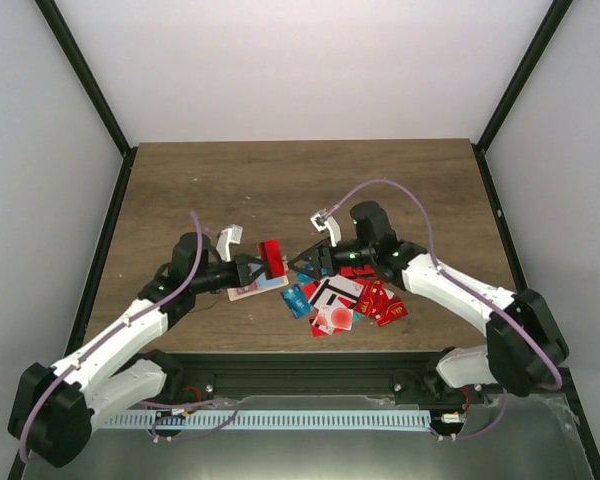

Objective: Put the credit cards into the card holder

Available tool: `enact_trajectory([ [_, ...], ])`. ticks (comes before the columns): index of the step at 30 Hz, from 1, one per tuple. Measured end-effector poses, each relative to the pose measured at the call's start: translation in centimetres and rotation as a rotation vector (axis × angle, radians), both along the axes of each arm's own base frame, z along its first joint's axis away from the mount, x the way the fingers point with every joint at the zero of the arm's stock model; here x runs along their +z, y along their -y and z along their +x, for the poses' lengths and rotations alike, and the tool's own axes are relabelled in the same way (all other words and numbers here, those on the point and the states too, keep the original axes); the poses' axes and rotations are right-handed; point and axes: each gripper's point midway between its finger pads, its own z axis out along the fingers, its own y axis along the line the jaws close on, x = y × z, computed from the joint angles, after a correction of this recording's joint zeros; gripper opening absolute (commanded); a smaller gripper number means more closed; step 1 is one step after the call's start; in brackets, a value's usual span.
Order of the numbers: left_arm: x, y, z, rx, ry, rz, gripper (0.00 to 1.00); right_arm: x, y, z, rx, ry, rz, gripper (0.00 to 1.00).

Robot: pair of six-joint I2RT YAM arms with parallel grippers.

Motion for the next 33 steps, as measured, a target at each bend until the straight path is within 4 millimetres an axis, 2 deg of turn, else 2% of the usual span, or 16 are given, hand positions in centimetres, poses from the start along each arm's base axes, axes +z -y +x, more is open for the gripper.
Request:
enact_trajectory([
  [4,-4.3,-2.8,1.4,0.117,-0.141,0.084,0.04,-3.7,0.4,2.9,-0.15,-0.066,-0.114,0.71],
  [8,-7.0,-4.9,2.0,0.186,-0.249,0.123,0.04,-6.8,-0.4,5.2,-0.204,-0.151,-0.19,0.59],
  [12,-9.3,-5.9,2.3,0.21,-0.35,0.138,0.04,-8.6,-1.5,7.4,-0.233,-0.189,-0.235,0.51],
  [15,-11.1,-6.3,2.1,0.204,-0.426,0.155,0.04,-9.2,-2.2,8.7,-0.243,-0.192,-0.25,0.44],
  [21,-13.4,-6.4,1.6,0.175,-0.514,0.17,0.04,-11.4,-3.7,11.0,-0.244,-0.206,-0.28,0.37],
  [25,-14.5,-6.3,1.5,0.159,-0.552,0.177,0.04,-13.5,-4.1,11.6,-0.24,-0.229,-0.318,0.34],
  [33,-14.9,-5.8,2.6,0.133,-0.575,0.152,0.04,-15.2,-4.7,12.6,-0.22,-0.223,-0.347,0.27],
])
